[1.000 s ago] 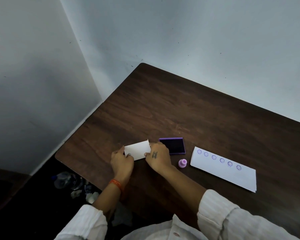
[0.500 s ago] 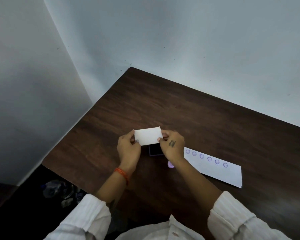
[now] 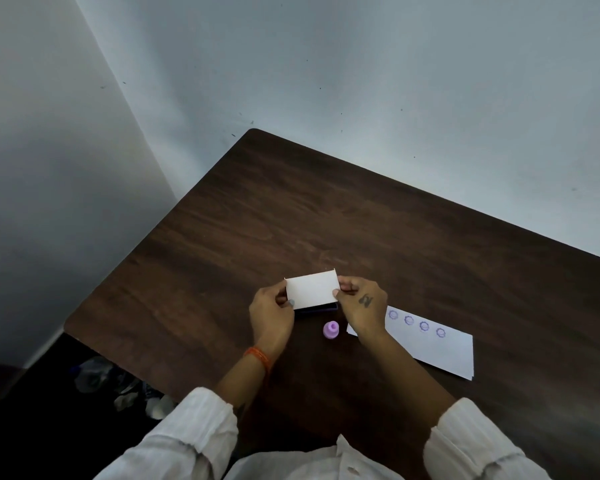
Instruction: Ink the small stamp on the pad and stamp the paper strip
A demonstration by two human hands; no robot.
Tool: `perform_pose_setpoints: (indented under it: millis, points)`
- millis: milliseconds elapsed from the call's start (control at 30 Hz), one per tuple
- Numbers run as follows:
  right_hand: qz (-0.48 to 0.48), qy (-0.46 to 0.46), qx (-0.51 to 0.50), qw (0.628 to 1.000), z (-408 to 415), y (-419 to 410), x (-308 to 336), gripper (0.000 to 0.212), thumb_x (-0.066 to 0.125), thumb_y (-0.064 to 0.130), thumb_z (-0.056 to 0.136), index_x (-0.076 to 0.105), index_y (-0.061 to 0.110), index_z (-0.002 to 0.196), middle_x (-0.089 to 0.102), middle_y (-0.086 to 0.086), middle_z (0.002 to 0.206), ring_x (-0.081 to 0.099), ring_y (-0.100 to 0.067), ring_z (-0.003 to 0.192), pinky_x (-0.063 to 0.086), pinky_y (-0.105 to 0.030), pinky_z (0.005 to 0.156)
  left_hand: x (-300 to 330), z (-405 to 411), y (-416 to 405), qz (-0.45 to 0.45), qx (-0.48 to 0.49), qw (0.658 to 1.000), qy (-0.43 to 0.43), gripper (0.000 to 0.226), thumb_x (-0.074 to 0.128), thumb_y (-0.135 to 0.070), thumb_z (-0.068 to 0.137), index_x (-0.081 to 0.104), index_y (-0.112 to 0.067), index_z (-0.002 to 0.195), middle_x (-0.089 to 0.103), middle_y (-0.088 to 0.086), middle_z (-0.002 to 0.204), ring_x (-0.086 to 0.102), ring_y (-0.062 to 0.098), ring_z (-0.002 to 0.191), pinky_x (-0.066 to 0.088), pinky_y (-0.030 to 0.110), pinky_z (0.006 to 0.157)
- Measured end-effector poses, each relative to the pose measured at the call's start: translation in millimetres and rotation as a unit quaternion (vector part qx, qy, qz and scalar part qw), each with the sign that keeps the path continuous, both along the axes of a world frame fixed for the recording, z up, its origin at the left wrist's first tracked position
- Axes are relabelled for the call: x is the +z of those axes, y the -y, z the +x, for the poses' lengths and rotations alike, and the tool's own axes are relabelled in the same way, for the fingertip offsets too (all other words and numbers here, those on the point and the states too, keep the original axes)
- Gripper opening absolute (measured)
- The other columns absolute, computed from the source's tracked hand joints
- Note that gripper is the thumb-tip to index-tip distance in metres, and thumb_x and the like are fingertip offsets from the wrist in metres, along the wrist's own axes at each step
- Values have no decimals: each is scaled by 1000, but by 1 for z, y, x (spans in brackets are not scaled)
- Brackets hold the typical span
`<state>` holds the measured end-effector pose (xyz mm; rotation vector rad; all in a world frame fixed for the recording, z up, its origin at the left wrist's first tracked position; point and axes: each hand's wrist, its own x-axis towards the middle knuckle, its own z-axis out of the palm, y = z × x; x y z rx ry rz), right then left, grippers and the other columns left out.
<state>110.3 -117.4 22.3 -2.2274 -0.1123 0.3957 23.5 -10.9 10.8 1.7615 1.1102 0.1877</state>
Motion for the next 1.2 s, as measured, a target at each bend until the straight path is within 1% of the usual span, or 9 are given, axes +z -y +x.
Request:
perform_pose_setpoints:
  millis: [67, 200, 267, 400, 667, 800, 967, 1100, 1200]
  points:
    - [-8, -12, 0, 1000, -2, 1, -5, 26, 66, 4, 78, 68, 9, 104, 73, -10, 103, 65, -21, 93, 49, -28, 84, -4, -3, 1, 7, -4, 1000, -5, 42, 58, 3, 84, 55, -9, 125, 56, 12, 130, 53, 24, 119, 43, 34, 102]
    - [-3, -30, -2, 1000, -6, 2, -13, 28, 64, 3, 80, 66, 8, 107, 72, -10, 106, 65, -20, 94, 48, -26, 84, -9, -6, 1, 16, -6, 1000, 1, 44, 57, 7, 82, 58, -8, 123, 59, 12, 125, 59, 21, 110, 46, 30, 98]
    - [-3, -31, -2, 1000, -7, 3, -14, 29, 64, 3, 80, 66, 8, 108, 71, -10, 107, 64, -20, 95, 47, -25, 83, -10, -6, 1, 19, -6, 1000, 2, 44, 57, 8, 81, 58, -8, 123, 59, 13, 125, 59, 21, 109, 48, 32, 98]
    - [-11, -30, 0, 999, -8, 4, -17, 29, 63, 3, 81, 65, 8, 109, 71, -11, 108, 64, -21, 96, 48, -27, 85, -13, -5, 2, 24, -10, 1000, -1, 44, 57, 8, 81, 58, -8, 122, 58, 12, 125, 59, 20, 108, 49, 33, 97]
    - [-24, -28, 5, 999, -7, 4, -20, 29, 64, 4, 81, 65, 7, 109, 71, -11, 108, 65, -21, 96, 47, -25, 84, -15, -4, 2, 34, -22, 999, -17, 45, 57, 7, 83, 55, -8, 125, 56, 12, 129, 55, 21, 114, 46, 32, 99]
    - [-32, -24, 9, 999, -7, 3, -20, 30, 63, 2, 81, 65, 8, 110, 71, -12, 109, 65, -23, 97, 49, -30, 87, -16, -4, 1, 32, -27, 999, -19, 45, 57, 6, 83, 54, -9, 126, 55, 12, 130, 55, 21, 114, 46, 32, 98]
    - [-35, -10, 24, 999, -7, 3, -21, 31, 63, 3, 81, 65, 11, 110, 71, -9, 105, 63, -19, 94, 44, -22, 79, -16, -4, -1, 24, -29, 999, -8, 47, 56, 7, 83, 54, -10, 127, 55, 12, 131, 55, 23, 115, 47, 35, 101]
    - [-50, -8, 34, 998, -4, 2, -19, 31, 64, 6, 81, 64, 12, 112, 71, -10, 107, 64, -20, 96, 46, -24, 82, -15, -2, -3, 26, -34, 999, -11, 50, 56, 7, 83, 51, -10, 129, 54, 13, 132, 56, 24, 114, 46, 40, 102]
    - [-65, -3, 37, 997, -3, 1, -17, 31, 65, 8, 81, 64, 12, 111, 72, -9, 105, 65, -19, 95, 42, -20, 79, -16, -2, -3, 19, -40, 999, -13, 50, 57, 6, 82, 52, -11, 129, 54, 13, 131, 55, 24, 116, 46, 41, 103]
